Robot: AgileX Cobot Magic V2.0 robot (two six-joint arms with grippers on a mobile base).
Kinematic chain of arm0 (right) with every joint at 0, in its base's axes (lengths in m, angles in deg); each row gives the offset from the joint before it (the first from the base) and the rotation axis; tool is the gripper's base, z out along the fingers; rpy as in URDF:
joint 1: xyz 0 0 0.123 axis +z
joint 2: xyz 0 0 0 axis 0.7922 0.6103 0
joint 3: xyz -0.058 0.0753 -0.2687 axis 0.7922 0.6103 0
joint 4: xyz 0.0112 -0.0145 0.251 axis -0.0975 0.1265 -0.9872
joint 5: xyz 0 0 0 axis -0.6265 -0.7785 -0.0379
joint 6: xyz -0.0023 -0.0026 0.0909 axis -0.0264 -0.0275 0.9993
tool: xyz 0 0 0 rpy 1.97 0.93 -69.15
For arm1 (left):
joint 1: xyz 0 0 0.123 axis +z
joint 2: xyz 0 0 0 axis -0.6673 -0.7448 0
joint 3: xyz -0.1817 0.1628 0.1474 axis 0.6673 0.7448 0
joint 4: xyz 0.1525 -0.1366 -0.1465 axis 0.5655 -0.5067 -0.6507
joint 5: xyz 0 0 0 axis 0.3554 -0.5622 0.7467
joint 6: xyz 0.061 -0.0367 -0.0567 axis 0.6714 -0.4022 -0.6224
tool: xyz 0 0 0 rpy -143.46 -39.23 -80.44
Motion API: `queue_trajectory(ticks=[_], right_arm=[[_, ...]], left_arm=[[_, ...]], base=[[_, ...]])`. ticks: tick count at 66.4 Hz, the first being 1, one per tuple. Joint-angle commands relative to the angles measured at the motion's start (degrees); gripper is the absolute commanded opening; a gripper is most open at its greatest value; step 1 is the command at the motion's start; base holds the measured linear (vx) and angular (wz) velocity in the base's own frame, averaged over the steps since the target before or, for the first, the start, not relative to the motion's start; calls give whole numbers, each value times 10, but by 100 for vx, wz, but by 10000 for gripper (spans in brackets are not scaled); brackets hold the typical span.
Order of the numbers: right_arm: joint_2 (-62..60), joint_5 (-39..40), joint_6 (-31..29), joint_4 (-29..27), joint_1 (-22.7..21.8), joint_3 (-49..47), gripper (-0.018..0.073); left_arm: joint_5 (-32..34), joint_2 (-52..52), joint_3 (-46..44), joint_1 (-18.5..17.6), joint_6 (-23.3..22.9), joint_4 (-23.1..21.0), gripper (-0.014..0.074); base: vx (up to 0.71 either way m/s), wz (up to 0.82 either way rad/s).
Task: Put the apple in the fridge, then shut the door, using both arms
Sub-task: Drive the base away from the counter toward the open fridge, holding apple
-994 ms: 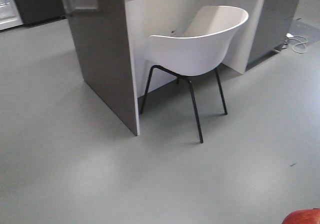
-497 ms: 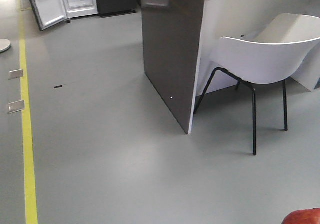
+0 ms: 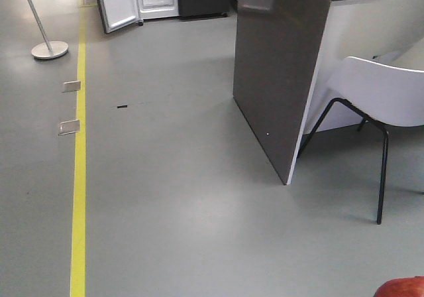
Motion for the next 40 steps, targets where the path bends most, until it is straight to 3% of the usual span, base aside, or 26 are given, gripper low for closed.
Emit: queue_trajectory(ticks=[1,40], right_arm=[[5,31,-4,-22,-2,-15,97],[5,32,-4,-22,-2,-15,97]], left_arm=[[44,8,-9,-2,-5,-1,-6],[44,8,-9,-2,-5,-1,-6]], base=[[4,24],[10,16]])
